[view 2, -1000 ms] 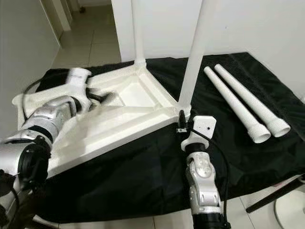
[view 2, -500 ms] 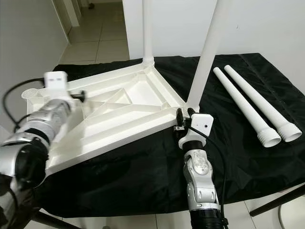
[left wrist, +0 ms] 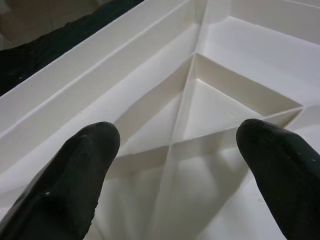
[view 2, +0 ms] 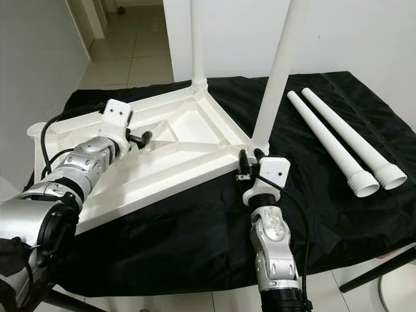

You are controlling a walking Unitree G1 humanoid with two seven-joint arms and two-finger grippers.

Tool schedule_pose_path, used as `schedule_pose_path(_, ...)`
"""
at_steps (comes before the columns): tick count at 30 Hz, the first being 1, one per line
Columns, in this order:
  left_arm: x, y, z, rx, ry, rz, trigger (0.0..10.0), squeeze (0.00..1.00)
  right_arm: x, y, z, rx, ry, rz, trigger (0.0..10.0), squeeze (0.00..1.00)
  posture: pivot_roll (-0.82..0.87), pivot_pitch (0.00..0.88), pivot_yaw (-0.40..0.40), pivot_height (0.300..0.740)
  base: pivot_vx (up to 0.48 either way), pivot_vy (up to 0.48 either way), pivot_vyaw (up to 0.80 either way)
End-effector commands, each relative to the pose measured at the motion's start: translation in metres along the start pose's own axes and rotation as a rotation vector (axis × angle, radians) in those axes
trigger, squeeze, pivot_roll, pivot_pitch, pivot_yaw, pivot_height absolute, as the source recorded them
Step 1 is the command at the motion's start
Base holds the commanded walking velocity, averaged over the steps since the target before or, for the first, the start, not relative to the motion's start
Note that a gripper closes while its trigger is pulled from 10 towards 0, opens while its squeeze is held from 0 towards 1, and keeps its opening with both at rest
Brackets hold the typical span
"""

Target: Building children table

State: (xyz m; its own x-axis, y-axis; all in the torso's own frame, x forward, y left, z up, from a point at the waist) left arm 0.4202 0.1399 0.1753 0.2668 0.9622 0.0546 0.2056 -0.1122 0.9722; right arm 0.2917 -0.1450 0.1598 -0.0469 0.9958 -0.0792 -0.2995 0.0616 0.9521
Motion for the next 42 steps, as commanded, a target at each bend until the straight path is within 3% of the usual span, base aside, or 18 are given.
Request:
schedule_pose_path(1,0.001,-0.008,-0.001,0.029,-0.007,0.021,10.0,0.0,0.004,-0.001,-0.002,0.006,0.016,0.015,10.0,0.0,-0.12,0.011,0.071,0.74,0.0,0.0,0.0)
schedule_pose_path(8,-0.02,-0.013,0.001,0.064,-0.163,0.135,10.0,0.0,0.007,0.005,-0.011,0.005,0.057,0.008,10.0,0.0,-0.14,0.064,0.06,0.74,0.0,0.0,0.0)
schedule_pose_path(17,-0.025,-0.022,0.0,0.106,-0.205,0.182,10.0,0.0,0.008,0.008,-0.017,0.015,0.072,0.005,10.0,0.0,-0.15,0.116,0.056,0.74,0.0,0.0,0.0)
schedule_pose_path(26,-0.017,-0.024,0.0,0.141,-0.153,0.167,10.0,0.0,0.011,0.012,-0.024,0.025,0.079,0.008,10.0,0.0,-0.16,0.154,0.056,0.74,0.0,0.0,0.0)
schedule_pose_path(32,0.0,-0.023,-0.001,0.166,-0.017,0.085,10.0,0.0,0.013,0.011,-0.029,0.045,0.082,0.011,10.0,0.0,-0.16,0.173,0.055,0.74,0.0,0.0,0.0)
schedule_pose_path(33,0.007,-0.022,-0.003,0.173,0.041,0.031,9.1,0.0,0.013,0.011,-0.029,0.049,0.081,0.01,10.0,0.0,-0.16,0.172,0.056,0.74,0.0,0.0,0.0)
schedule_pose_path(36,0.013,-0.021,-0.004,0.177,0.087,-0.015,8.4,0.0,0.013,0.011,-0.028,0.05,0.081,0.009,10.0,0.0,-0.16,0.17,0.057,0.74,0.0,0.0,0.0)
schedule_pose_path(37,0.017,-0.021,-0.004,0.176,0.119,-0.054,5.5,0.0,0.013,0.011,-0.028,0.051,0.08,0.007,10.0,0.0,-0.16,0.167,0.058,0.74,0.0,0.0,0.0)
schedule_pose_path(38,0.019,-0.021,-0.005,0.177,0.136,-0.075,1.6,0.0,0.013,0.012,-0.027,0.05,0.078,0.006,10.0,0.0,-0.16,0.163,0.057,0.74,0.0,0.0,0.0)
schedule_pose_path(42,0.02,-0.019,-0.005,0.168,0.146,-0.071,1.3,0.0,0.013,0.012,-0.026,0.05,0.081,0.002,10.0,0.0,-0.16,0.157,0.056,0.74,0.0,0.0,0.0)
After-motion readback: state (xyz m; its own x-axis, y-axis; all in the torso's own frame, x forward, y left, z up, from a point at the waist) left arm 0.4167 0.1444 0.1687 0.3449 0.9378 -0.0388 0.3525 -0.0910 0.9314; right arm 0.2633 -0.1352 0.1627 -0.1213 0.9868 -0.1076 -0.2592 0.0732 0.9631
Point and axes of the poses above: a point about 5 cm out from each wrist's last joint towards the gripper, its own z axis pointing out of the wrist towards the gripper, its own y axis along the axis of the wrist's last joint, x = y × z, the point moved 1 cm from there along z, pointing out of the wrist towards the gripper, and after that the axes turned 8 degrees about -z, right-handed, at the moved point
